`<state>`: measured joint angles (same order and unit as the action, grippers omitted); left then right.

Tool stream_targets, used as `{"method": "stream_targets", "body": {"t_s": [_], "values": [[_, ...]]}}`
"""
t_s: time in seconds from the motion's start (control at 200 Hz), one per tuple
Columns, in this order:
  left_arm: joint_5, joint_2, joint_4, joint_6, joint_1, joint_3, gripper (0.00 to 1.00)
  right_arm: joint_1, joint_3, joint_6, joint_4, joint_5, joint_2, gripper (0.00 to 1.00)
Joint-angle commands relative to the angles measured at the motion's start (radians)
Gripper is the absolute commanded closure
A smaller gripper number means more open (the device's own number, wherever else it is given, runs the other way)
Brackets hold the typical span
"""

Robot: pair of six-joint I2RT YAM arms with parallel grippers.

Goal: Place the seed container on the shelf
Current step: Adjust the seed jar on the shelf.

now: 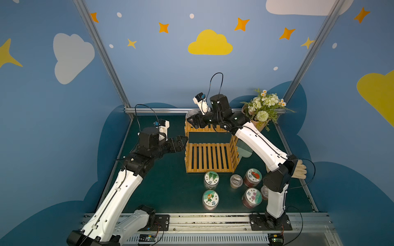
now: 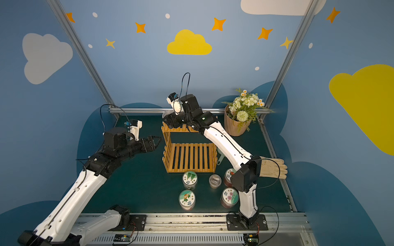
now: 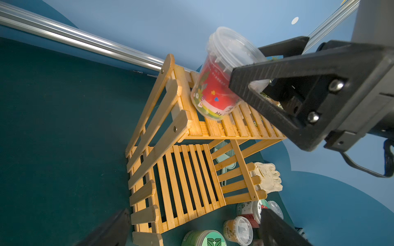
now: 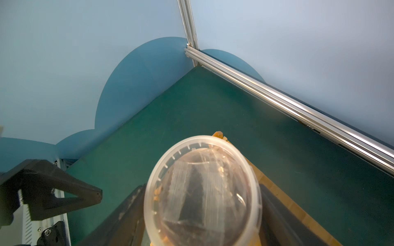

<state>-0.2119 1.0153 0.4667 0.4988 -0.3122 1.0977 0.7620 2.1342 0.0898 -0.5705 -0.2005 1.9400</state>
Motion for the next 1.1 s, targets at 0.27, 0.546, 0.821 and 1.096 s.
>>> {"method": "stream_targets", "body": {"t_s": [0.27, 0.546, 0.821, 1.096], "values": [[0.000, -0.008, 0.000, 0.000, 0.004, 0.016, 0.00, -0.003, -0.013, 0.014, 0.010, 0.003, -0.016, 0.22], [0.008, -0.011, 0.001, -0.003, 0.005, 0.008, 0.00, -0.003, -0.045, 0.031, 0.058, -0.017, -0.015, 0.23], [0.003, -0.005, -0.002, -0.002, 0.005, 0.010, 0.00, -0.004, -0.057, 0.027, 0.090, -0.017, -0.006, 0.23], [0.002, -0.004, -0.002, -0.005, 0.003, 0.008, 0.00, -0.003, -0.092, 0.027, 0.101, -0.022, -0.023, 0.16]]}}
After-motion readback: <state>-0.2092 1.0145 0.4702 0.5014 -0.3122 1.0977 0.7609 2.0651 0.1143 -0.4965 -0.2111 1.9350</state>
